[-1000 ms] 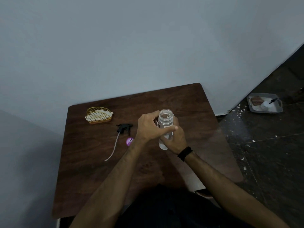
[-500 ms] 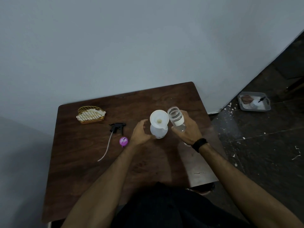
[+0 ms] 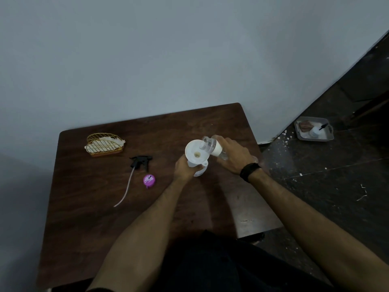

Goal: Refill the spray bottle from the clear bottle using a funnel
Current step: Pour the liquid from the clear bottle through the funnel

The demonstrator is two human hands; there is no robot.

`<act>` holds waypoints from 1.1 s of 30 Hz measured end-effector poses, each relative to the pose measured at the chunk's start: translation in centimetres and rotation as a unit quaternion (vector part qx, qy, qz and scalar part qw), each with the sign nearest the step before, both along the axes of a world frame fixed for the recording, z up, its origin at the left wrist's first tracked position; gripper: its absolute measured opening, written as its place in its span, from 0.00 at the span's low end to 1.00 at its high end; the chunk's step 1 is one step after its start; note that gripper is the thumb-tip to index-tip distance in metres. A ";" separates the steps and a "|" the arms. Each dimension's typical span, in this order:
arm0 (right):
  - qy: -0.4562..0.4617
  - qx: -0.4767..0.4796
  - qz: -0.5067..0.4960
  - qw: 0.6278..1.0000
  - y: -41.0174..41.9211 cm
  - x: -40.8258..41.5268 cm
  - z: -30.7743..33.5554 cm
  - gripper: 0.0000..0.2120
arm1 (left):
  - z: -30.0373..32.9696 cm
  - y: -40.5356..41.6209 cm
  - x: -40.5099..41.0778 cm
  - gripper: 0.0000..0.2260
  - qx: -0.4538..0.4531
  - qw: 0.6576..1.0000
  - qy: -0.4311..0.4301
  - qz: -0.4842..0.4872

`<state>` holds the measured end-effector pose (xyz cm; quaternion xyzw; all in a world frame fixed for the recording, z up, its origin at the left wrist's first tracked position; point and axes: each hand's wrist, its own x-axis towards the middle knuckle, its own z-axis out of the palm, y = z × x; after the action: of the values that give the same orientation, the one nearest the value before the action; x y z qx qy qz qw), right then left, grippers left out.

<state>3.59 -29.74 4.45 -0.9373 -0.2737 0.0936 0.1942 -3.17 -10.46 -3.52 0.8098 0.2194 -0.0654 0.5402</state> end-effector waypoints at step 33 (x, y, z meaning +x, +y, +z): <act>-0.059 -0.107 0.060 0.991 2.1 0.7 1.1 0.37 | 0.5 2.0 -1.1 0.09 0.046 0.994 -0.056 0.088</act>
<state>4.30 -27.68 5.54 -0.9385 -0.3287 0.0786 0.0703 -4.23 -8.45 -2.97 0.8138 0.2618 0.0377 0.5174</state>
